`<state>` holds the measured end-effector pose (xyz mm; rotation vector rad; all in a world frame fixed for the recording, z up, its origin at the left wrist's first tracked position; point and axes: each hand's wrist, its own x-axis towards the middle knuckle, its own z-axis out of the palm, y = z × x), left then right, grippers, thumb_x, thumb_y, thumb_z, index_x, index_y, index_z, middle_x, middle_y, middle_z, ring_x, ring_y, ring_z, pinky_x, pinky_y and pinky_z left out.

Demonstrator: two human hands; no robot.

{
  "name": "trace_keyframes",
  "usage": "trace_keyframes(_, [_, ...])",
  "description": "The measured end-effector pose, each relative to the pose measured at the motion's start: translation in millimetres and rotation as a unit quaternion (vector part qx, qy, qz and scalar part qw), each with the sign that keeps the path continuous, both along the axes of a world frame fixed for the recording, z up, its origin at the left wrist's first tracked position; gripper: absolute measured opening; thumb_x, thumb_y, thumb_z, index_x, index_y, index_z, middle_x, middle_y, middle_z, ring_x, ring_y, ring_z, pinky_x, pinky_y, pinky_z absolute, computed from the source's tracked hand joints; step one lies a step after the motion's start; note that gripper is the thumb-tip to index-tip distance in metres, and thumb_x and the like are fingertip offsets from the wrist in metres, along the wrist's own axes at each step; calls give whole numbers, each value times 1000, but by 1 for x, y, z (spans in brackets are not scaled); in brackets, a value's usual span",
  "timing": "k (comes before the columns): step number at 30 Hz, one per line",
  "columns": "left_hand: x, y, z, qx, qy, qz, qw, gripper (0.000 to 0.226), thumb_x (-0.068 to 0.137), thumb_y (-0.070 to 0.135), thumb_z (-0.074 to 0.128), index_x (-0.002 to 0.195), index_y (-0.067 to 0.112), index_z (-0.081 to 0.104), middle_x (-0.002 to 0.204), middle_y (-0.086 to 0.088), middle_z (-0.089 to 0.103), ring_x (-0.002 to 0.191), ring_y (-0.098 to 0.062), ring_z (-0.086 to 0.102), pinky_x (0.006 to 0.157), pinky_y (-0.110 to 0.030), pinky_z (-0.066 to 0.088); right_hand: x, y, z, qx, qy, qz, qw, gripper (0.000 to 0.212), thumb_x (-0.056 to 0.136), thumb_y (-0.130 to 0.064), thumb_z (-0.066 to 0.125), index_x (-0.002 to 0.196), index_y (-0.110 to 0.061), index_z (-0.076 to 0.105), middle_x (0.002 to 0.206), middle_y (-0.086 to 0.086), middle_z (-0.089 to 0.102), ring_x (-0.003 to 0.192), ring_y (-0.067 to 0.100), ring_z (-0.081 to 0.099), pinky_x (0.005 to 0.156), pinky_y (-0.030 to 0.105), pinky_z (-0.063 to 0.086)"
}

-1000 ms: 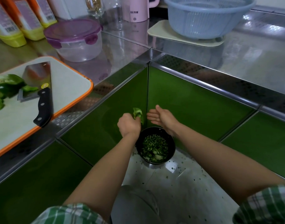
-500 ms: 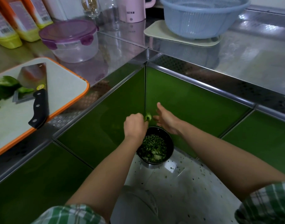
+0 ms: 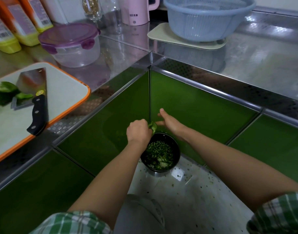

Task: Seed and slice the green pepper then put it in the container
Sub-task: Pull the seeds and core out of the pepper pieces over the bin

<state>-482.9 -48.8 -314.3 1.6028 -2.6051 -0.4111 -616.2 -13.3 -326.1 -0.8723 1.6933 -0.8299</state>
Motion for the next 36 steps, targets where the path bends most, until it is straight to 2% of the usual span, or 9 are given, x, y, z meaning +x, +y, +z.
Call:
trace_keyframes(6, [-6,6,1,0,-15,-5,1000,25,92,30,60,75,14,51,73,-4,55,69,-23,57,57,-30,43,2,5,2,-16,60,47,997,67,99,-57,12,152,-17,20,157,3,24,146,18,19,117,35,12])
trace_keyframes(11, [-1,-2,-3,28,12,47,998,24,92,27,60,75,12,53,71,-4,55,67,-22,56,56,-31,45,3,9,5,-97,112,-1,989,57,104,-43,18,138,-9,48,122,10,65,126,16,50,105,27,29])
trace_keyframes(15, [7,-9,-11,114,83,56,988,21,92,24,57,84,7,65,78,-9,69,74,-26,68,68,-39,59,-5,7,-1,-75,126,48,988,51,103,-42,27,139,-11,47,136,8,56,131,19,45,108,31,28])
trace_keyframes(17, [8,-9,-13,132,120,74,981,19,92,25,56,89,10,68,80,-9,71,76,-26,69,71,-40,59,-5,5,-2,-95,129,15,987,41,102,-33,37,129,-8,57,120,9,66,107,10,62,101,27,43])
trace_keyframes(20, [9,-11,-16,160,164,100,968,18,93,25,56,99,15,69,84,-10,72,78,-28,70,75,-40,59,-8,3,-3,-140,169,-80,972,28,99,-23,48,117,-8,62,95,7,73,51,-8,54,54,9,43])
trace_keyframes(24, [9,-12,-13,233,242,108,936,13,93,23,59,82,26,64,81,-10,73,74,-28,72,77,-41,60,-7,3,-3,-102,122,-20,987,35,92,-27,62,124,-14,58,111,1,64,92,13,63,81,27,54])
trace_keyframes(27, [11,-13,-11,236,247,111,933,12,89,27,67,78,28,64,82,-7,73,77,-26,72,79,-40,59,0,3,0,-68,91,-25,993,11,89,-13,65,100,-11,62,89,3,63,71,11,62,62,19,54])
trace_keyframes(30, [23,-13,-6,250,295,139,911,13,87,30,70,83,17,70,84,-6,72,81,-25,70,81,-41,59,-1,3,0,-63,119,-107,985,10,89,-10,65,83,-16,59,80,2,62,66,14,64,70,28,59])
trace_keyframes(36, [43,0,16,313,368,114,868,37,86,34,71,113,10,63,102,-6,68,88,-21,69,74,-32,60,22,8,20,-66,67,-99,991,3,93,-11,59,89,-11,59,94,11,65,70,18,69,67,27,59])
